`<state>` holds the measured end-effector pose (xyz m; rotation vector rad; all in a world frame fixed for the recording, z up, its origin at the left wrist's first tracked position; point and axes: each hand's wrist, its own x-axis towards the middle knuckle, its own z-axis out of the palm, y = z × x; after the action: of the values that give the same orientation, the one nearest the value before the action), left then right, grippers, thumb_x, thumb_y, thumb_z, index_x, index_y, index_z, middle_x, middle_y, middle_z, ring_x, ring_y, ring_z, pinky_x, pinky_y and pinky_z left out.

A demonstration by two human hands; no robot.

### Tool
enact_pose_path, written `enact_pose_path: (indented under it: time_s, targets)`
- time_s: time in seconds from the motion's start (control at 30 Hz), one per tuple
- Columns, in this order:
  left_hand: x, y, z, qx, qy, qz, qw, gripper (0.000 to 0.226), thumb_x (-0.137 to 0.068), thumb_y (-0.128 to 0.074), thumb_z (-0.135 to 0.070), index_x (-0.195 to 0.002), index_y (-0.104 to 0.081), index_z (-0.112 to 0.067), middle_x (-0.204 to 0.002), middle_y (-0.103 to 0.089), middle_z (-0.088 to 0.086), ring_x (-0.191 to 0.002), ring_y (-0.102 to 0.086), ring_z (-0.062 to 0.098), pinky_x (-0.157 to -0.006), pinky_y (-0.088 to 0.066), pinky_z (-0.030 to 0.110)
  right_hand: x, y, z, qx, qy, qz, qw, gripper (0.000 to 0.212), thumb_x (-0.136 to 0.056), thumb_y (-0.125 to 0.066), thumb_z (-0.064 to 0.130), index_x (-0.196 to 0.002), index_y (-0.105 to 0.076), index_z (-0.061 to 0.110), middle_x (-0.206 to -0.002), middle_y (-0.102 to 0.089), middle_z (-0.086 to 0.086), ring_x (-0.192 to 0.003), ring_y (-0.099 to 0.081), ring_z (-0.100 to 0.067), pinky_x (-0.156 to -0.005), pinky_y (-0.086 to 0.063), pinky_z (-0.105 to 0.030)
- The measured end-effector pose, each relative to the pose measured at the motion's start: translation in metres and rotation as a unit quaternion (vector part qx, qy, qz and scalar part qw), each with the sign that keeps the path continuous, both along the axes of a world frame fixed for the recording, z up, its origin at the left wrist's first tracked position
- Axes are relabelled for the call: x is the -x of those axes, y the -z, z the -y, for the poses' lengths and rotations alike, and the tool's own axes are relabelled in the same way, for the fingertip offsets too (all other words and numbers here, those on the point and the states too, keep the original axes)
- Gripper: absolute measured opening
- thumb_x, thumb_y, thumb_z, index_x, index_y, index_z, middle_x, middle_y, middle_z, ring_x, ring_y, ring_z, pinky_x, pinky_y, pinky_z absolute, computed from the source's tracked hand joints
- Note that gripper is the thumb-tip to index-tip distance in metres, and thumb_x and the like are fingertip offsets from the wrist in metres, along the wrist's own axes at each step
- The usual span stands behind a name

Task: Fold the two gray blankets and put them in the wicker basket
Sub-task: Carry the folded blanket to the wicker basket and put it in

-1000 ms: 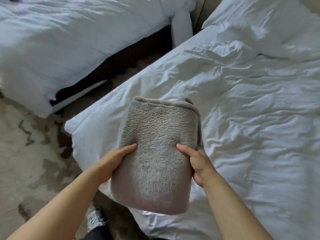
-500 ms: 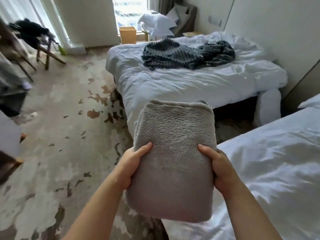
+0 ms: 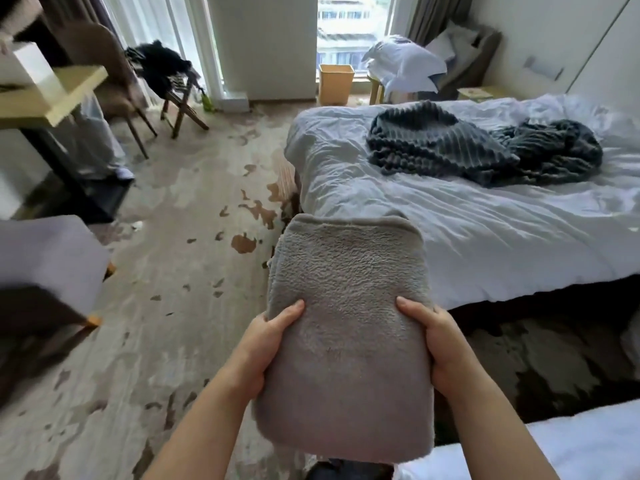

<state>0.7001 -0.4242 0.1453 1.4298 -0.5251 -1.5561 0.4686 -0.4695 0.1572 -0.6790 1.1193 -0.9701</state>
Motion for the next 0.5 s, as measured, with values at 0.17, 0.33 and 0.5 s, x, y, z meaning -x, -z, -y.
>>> enact_pose_path:
  time_s: [0.17,0.33,0.5]
  targets:
    - [-0.059,-0.014,0.115,-0.010,-0.055,0.045,0.997,0.041,-0.077,-0.072,-0.038,-0.105,-0.070,-0.007,-0.090,-0.075,0.014,-0.081,-0.072,0.029,-0.069,-0.057,0.035,-0.065,-0.006,0.133,-0.020,-0.055,0.019,0.998,0.049,-0.065,-0.071,0.021,-0.109,-0.067,0.001,-0.102,-0.071,-0.023,-0.085,-0.071,-0.035,-0.070,-0.058,-0.040]
    - [-0.132,-0.028,0.196,0.006,-0.112,0.036,0.993,0.031,-0.080,-0.069,-0.033,-0.101,-0.073,-0.010,-0.092,-0.075,0.013,-0.081,-0.073,0.028,-0.062,-0.057,0.030,-0.146,-0.016,0.241,-0.019,-0.118,0.036,0.992,0.050,-0.067,-0.069,0.019,-0.113,-0.065,0.000,-0.101,-0.071,-0.022,-0.083,-0.071,-0.032,-0.065,-0.057,-0.035]
    - [-0.214,-0.013,0.273,-0.011,-0.157,0.035,0.987,0.030,-0.080,-0.071,-0.032,-0.097,-0.074,-0.008,-0.092,-0.075,0.014,-0.082,-0.072,0.030,-0.069,-0.057,0.033,-0.234,-0.001,0.335,-0.031,-0.163,0.035,0.985,0.051,-0.069,-0.069,0.020,-0.115,-0.065,0.001,-0.109,-0.069,-0.022,-0.095,-0.069,-0.035,-0.070,-0.057,-0.035]
